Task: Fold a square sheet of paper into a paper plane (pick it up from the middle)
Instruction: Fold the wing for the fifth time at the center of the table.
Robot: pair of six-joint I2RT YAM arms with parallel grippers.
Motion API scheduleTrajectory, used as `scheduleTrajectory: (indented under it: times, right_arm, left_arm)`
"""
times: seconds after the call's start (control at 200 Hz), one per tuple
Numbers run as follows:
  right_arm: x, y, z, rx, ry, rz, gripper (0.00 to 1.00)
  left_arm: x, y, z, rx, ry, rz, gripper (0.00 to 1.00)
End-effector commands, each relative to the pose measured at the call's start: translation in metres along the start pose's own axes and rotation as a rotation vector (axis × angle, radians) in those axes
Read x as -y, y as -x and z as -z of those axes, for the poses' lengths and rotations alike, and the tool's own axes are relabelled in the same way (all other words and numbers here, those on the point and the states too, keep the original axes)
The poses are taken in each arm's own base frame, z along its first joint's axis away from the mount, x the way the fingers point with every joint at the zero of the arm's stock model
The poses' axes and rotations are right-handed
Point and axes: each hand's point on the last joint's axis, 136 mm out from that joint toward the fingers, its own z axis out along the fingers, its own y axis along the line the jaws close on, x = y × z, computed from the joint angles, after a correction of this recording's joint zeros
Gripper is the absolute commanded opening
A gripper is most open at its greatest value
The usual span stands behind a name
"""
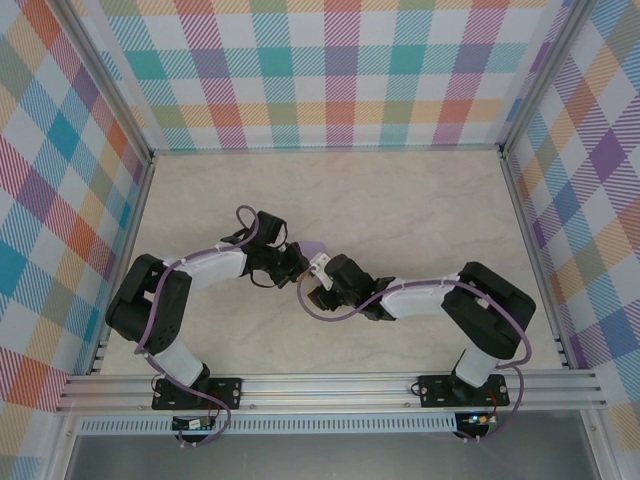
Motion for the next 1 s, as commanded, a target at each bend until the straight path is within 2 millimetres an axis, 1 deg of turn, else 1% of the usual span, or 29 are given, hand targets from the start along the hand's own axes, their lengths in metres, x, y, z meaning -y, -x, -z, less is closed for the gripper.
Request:
scheduleTrajectory:
  times: [0.0, 0.045, 0.115, 0.19, 0.39, 0.485, 0.54, 0.6, 0.64, 0.7, 0.755, 0.77, 0.885, 0.95, 0.995]
  right_arm:
    - [0.007, 0.013, -0.005, 0.078, -0.051, 0.058, 0.47]
    - [0.009, 0.012, -0.006, 0.077, -0.064, 0.065, 0.44]
    - [0.010, 0.008, -0.008, 0.072, -0.072, 0.077, 0.37]
    - [0.009, 0.004, -0.010, 0.065, -0.067, 0.084, 0.33]
    - [0.009, -0.002, -0.012, 0.050, -0.064, 0.089, 0.30]
    - [0.008, -0.001, -0.013, 0.049, -0.063, 0.089, 0.24]
    - [0.008, -0.002, -0.013, 0.045, -0.059, 0.089, 0.19]
    - [0.007, -0.002, -0.013, 0.045, -0.052, 0.083, 0.17]
    - [0.006, -0.002, -0.013, 0.043, -0.045, 0.074, 0.15]
    - [0.003, -0.004, -0.013, 0.035, -0.027, 0.058, 0.12]
    - [-0.001, -0.004, -0.011, 0.029, 0.004, 0.036, 0.11]
    - [-0.002, -0.004, -0.011, 0.027, 0.013, 0.029, 0.10]
    - [-0.011, -0.007, -0.008, -0.002, 0.104, -0.048, 0.07]
    - [-0.016, -0.009, -0.007, -0.023, 0.161, -0.098, 0.05]
    - [-0.018, -0.010, -0.007, -0.032, 0.189, -0.128, 0.03]
  left_arm:
    - [0.012, -0.004, 0.009, 0.003, -0.009, -0.004, 0.00]
    - [0.012, -0.004, 0.009, 0.004, -0.007, -0.002, 0.00]
    - [0.012, -0.004, 0.009, 0.005, -0.005, -0.002, 0.00]
    - [0.012, -0.004, 0.009, 0.004, -0.002, 0.001, 0.00]
    - [0.014, -0.002, 0.012, 0.008, -0.001, -0.001, 0.00]
    - [0.014, -0.003, 0.012, 0.005, -0.001, 0.001, 0.00]
    - [0.013, -0.003, 0.012, 0.004, 0.003, 0.001, 0.00]
    - [0.012, -0.001, 0.014, 0.006, 0.000, 0.006, 0.01]
    - [0.012, 0.000, 0.016, 0.010, -0.001, 0.010, 0.04]
    - [0.012, 0.005, 0.022, 0.028, -0.005, 0.018, 0.10]
    - [0.011, 0.013, 0.030, 0.055, -0.012, 0.018, 0.18]
    - [0.006, 0.011, 0.032, 0.051, 0.006, 0.030, 0.21]
    - [0.005, 0.021, 0.051, 0.095, -0.004, 0.014, 0.33]
    - [0.002, 0.026, 0.058, 0.119, -0.009, 0.021, 0.37]
    - [-0.001, 0.028, 0.061, 0.129, -0.015, 0.028, 0.39]
